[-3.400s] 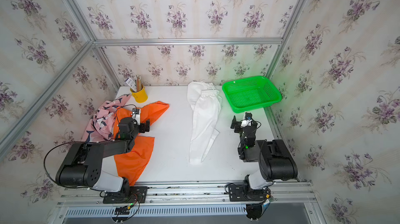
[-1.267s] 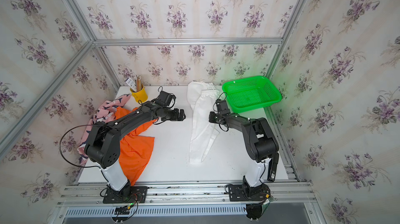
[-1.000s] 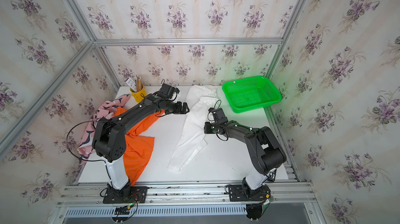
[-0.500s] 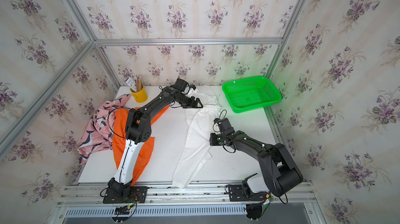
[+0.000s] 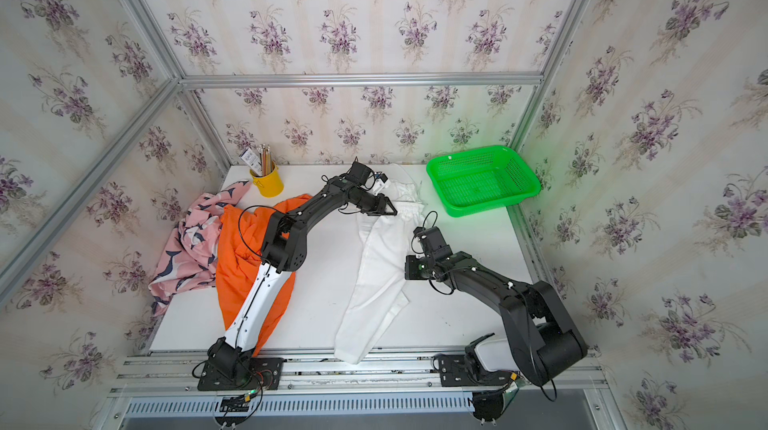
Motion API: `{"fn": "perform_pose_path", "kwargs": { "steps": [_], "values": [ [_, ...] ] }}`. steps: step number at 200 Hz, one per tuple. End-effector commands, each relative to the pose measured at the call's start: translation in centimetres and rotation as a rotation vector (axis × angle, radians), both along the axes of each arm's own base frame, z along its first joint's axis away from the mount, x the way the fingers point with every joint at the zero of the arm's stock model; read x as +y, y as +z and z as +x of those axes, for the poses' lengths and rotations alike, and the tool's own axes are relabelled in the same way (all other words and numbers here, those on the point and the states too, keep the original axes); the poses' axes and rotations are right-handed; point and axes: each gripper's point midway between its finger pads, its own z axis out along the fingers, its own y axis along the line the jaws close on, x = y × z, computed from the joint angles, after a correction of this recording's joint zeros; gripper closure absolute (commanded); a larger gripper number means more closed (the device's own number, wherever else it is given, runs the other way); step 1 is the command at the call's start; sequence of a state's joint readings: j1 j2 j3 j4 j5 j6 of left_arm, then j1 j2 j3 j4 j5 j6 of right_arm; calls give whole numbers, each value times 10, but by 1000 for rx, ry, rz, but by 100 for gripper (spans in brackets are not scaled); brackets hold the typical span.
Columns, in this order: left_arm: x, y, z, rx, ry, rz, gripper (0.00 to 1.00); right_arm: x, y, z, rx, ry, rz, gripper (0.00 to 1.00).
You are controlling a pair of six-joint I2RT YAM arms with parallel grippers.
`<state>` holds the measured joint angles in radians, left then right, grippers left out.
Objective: Roll up the shorts
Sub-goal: Adjust the shorts at the center of the board.
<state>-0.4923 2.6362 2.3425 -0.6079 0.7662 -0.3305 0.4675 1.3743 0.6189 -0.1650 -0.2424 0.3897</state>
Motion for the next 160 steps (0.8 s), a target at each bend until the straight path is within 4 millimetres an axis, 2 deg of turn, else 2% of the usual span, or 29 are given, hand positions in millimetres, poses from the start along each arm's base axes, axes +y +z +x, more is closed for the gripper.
{"fn": "perform_pose_path", "kwargs": {
  "steps": [1,24,39,59,75,92,116,132,140,149,160],
  "values": [
    [0,49,12,-129,14,-44,78,-7,4,7,-20,-43,-35,100],
    [14,110,18,-238,44,-84,97,-9,23,27,-90,-88,-49,100],
    [27,154,23,-299,82,-121,98,-7,45,47,-152,-109,-50,100],
    [44,212,25,-385,128,-139,100,-6,88,86,-263,-144,-68,100],
    [59,266,26,-465,161,-176,100,-11,137,126,-356,-186,-66,100],
    [75,331,19,-580,192,-239,100,-16,205,167,-462,-223,-31,100],
    [109,408,0,-733,275,-281,100,-21,299,199,-630,-242,-18,100],
    [135,433,-13,-772,338,-257,100,-16,346,205,-715,-214,4,100],
    [147,437,-21,-779,358,-235,100,-10,360,203,-734,-178,30,100],
    [159,433,-29,-766,385,-202,100,-3,366,198,-734,-135,61,100],
    [172,419,-40,-732,405,-163,100,5,360,190,-707,-93,91,100]
  ]
}}
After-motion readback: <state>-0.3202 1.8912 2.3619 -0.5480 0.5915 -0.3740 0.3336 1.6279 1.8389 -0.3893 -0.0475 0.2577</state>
